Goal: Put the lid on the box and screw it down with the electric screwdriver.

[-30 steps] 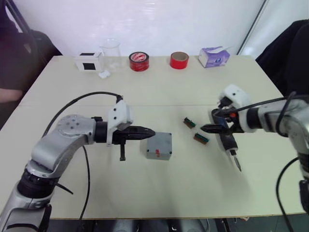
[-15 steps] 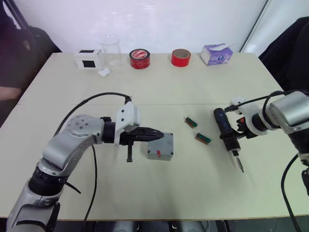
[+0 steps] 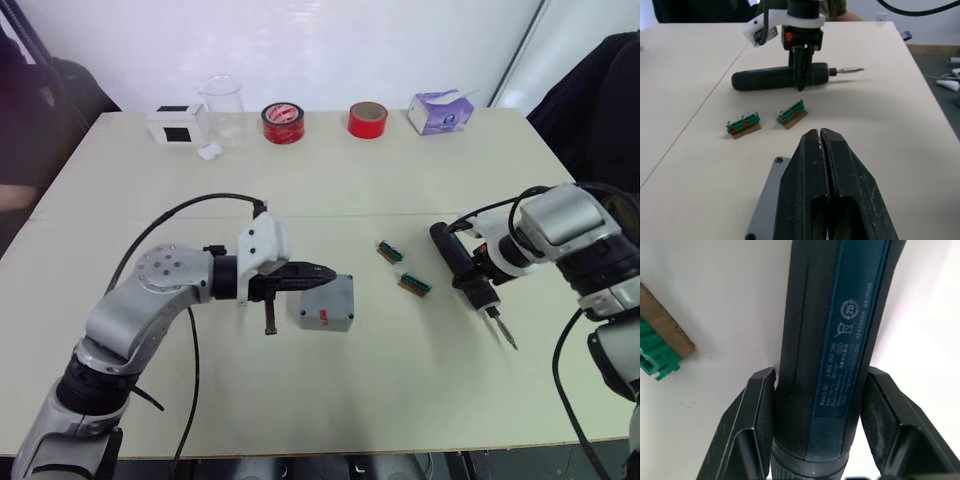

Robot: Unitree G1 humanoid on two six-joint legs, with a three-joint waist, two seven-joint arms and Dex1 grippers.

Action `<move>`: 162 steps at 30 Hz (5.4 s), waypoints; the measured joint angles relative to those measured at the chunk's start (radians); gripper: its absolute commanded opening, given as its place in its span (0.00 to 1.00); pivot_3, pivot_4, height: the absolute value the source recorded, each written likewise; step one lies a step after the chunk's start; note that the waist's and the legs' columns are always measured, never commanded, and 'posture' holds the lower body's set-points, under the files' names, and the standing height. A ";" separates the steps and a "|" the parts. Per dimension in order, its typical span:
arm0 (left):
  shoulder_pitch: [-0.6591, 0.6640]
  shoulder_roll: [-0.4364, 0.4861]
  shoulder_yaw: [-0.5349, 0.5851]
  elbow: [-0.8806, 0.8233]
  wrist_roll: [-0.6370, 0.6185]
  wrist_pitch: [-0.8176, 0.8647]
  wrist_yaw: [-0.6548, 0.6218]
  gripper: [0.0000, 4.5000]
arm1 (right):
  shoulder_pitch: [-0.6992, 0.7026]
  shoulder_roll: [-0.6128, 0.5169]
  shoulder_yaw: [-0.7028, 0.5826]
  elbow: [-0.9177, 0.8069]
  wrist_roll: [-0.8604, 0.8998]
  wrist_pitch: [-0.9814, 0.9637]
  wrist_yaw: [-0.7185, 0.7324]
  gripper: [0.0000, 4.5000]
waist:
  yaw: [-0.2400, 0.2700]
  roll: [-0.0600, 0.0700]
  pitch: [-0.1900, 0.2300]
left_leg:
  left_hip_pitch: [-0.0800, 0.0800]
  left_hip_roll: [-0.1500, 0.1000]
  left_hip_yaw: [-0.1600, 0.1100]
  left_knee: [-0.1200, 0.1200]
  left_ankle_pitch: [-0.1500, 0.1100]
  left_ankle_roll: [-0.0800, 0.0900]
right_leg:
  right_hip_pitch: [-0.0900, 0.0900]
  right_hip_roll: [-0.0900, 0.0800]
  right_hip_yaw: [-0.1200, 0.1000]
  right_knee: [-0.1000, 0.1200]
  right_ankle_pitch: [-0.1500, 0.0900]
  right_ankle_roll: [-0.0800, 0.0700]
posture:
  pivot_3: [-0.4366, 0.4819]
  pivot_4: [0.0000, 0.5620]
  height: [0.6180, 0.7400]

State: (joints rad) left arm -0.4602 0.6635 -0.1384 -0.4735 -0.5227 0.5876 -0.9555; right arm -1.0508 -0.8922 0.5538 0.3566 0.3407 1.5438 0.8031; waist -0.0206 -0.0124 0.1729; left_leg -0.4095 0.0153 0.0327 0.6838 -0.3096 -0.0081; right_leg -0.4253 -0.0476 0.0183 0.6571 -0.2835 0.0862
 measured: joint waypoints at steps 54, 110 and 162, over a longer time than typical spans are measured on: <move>-0.071 -0.059 -0.164 0.316 0.240 -0.144 -0.159 0.00 | 0.730 0.570 -0.541 -0.855 0.106 -1.089 -0.236 0.41 | 0.007 0.002 0.001 | 0.002 -0.002 0.000 0.002 0.004 -0.005 | -0.001 0.003 0.000 0.010 0.000 0.000 | 0.48 0.27 1.00; -0.025 -0.066 -0.193 0.324 0.300 -0.156 -0.128 0.00 | 0.719 0.518 -0.495 -0.885 0.109 -0.832 -0.378 0.41 | 0.006 -0.007 -0.036 | 0.038 0.000 -0.003 -0.003 0.002 -0.002 | 0.035 -0.001 0.000 0.004 -0.005 -0.007 | 0.48 0.27 1.00; -0.092 -0.015 0.028 0.058 -0.028 0.022 -0.127 0.00 | 0.405 -0.046 -0.633 -0.281 0.550 0.064 -0.667 0.41 | 0.008 0.009 -0.020 | 0.001 -0.001 -0.001 -0.015 0.005 -0.003 | -0.002 0.002 -0.001 -0.005 -0.003 -0.004 | 0.48 0.27 1.00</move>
State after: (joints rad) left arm -0.5525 0.6490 -0.1102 -0.4152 -0.5507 0.6093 -1.0821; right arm -0.6455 -0.9378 -0.0790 0.0759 0.8909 1.6080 0.1360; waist -0.0129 -0.0037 0.1526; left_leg -0.4088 0.0142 0.0314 0.6686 -0.3049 -0.0106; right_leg -0.4271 -0.0454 0.0170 0.6522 -0.2861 0.0819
